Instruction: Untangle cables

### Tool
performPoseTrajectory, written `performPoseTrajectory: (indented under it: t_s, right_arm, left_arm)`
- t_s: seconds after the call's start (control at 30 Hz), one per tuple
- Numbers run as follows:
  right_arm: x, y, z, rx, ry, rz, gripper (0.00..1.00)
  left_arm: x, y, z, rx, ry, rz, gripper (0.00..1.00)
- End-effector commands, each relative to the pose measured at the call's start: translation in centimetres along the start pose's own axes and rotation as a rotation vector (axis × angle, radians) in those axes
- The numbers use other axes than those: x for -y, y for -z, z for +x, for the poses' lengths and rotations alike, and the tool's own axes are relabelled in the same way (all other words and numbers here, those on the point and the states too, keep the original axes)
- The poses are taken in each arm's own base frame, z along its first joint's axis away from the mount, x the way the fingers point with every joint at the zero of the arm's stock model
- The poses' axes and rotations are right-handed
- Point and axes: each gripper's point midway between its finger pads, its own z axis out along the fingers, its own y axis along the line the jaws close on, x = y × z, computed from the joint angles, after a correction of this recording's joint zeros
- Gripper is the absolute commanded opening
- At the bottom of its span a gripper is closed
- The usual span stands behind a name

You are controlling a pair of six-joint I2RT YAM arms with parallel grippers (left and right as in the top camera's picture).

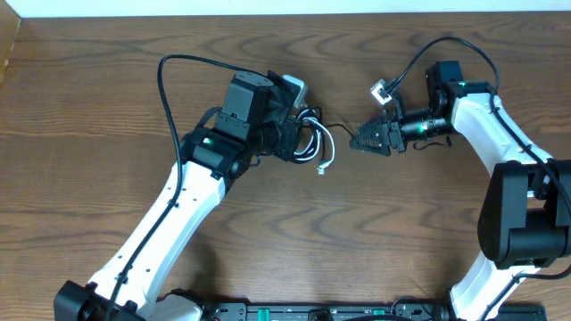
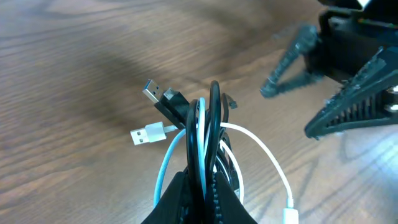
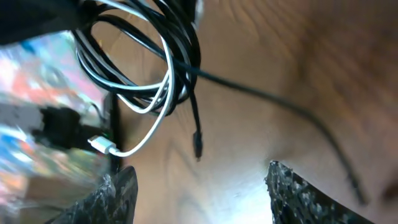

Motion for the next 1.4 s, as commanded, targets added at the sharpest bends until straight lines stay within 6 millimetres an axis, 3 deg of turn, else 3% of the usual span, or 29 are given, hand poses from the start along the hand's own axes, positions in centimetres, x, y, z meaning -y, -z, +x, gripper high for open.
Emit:
performPoseTrajectory:
  t_s: [0.0, 0.27, 0.47, 0.8, 1.07, 1.37]
  right_arm:
    - [-1.1, 0.1, -1.4, 0.036, 0.286, -0.021, 0.68]
    - [0.0, -1.7, -0.6, -0.072, 0.375, 0.050, 0.70]
    - [-0.6, -3.1, -0.5, -0.103, 0.408, 0.040, 0.73]
    - [-1.9, -2.7, 1.4, -0.149, 0.309, -0.009, 0.83]
    - [-3.6, -2.7, 0.4, -0.070, 0.285, -0.090, 0.79]
    - [-4.1, -2.1, -0.5, -0.009, 0.181, -0.128, 0.64]
  left_arm:
    - [1.5, 0.9, -1.3, 0.037, -0.037, 0.076, 0.07]
    - [2.8, 1.1, -1.4, 0.041, -0.037, 0.147, 0.08]
    - [2.8, 1.1, -1.4, 0.042, -0.037, 0.146, 0.07]
    - [2.7, 1.1, -1.5, 0.045, -0.039, 0.143, 0.07]
    - [2.7, 1.1, -1.9, 0.059, -0.044, 0.144, 0.07]
    - [2.8, 1.1, -1.9, 0.059, -0.044, 0.147, 0.08]
